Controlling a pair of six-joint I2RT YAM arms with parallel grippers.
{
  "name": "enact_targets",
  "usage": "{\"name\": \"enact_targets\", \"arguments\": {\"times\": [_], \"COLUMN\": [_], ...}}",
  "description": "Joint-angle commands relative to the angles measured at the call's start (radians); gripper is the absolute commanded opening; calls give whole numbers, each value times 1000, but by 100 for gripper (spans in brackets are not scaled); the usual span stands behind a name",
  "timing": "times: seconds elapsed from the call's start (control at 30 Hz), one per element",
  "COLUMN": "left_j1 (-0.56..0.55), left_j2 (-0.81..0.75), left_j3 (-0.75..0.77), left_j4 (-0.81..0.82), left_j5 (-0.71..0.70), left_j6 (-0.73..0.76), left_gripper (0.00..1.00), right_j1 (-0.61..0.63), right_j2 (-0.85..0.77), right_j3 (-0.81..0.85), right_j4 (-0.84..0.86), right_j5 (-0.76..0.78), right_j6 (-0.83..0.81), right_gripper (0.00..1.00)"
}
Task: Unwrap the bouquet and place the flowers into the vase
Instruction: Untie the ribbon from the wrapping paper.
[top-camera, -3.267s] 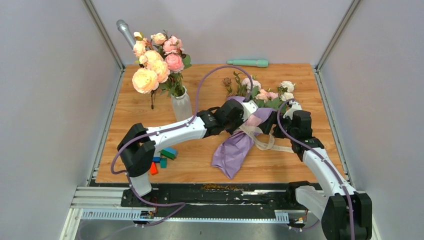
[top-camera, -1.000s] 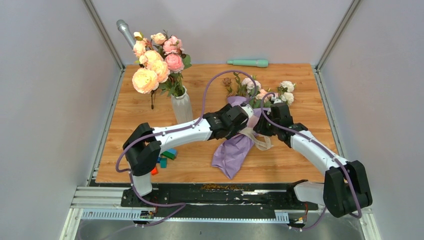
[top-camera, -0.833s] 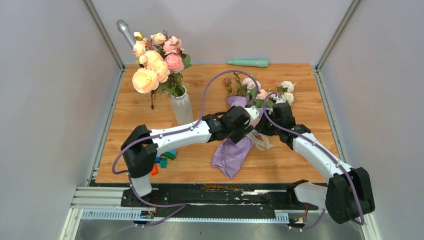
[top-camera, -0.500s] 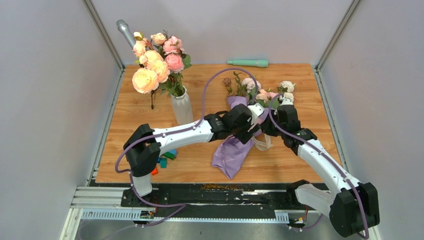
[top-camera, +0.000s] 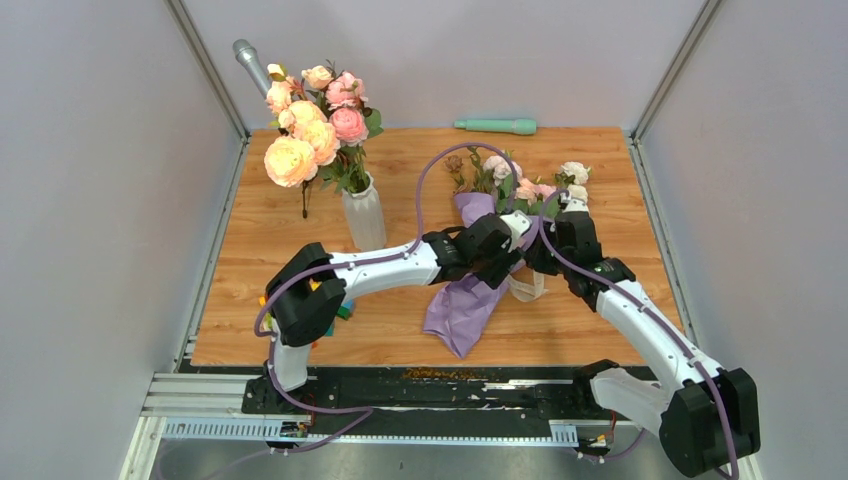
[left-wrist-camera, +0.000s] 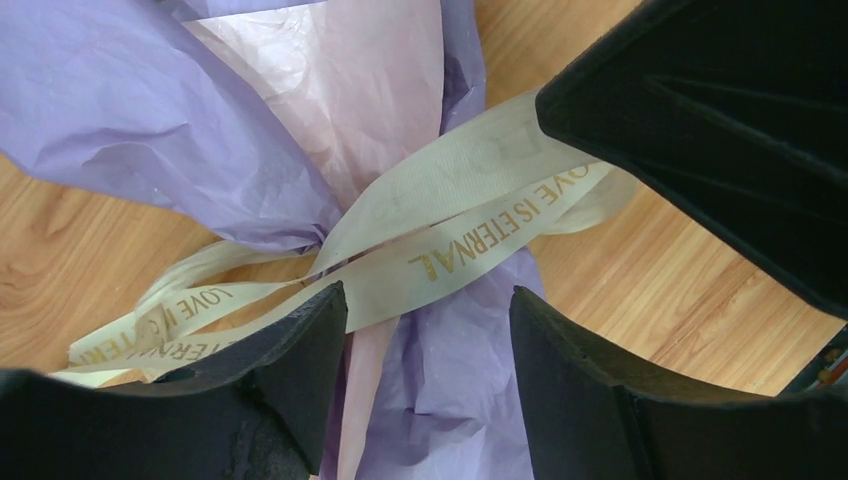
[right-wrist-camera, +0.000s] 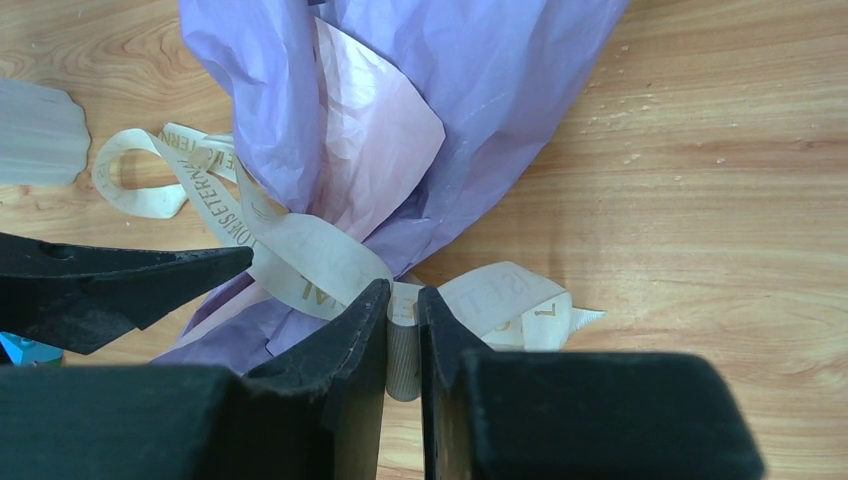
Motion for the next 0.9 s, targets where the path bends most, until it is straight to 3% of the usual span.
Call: {"name": "enact_targets", "arguments": {"times": [0.0,0.17,0.5,0.87], "left_j1": [-1,-1,-1,0], "left_j2": [20,41,71,79], "left_j3": [55,68,78,86], "left_j4": [58,54,47,17], "left_j5": [-6,1,-4,-25], "left_j6": [-38,-40,-40,-13], "left_gripper": [65,56,53,24], "right_j1": [2,1,-2,-2], "right_j2": [-18,-21,-21,-17], "right_j3": [-13,-14,-15,-12], "right_j4": [12,12,13,15], "right_j5": [19,22,19,16], "right_j6": [18,18,18,17], "right_gripper": [17,17,17,16]}}
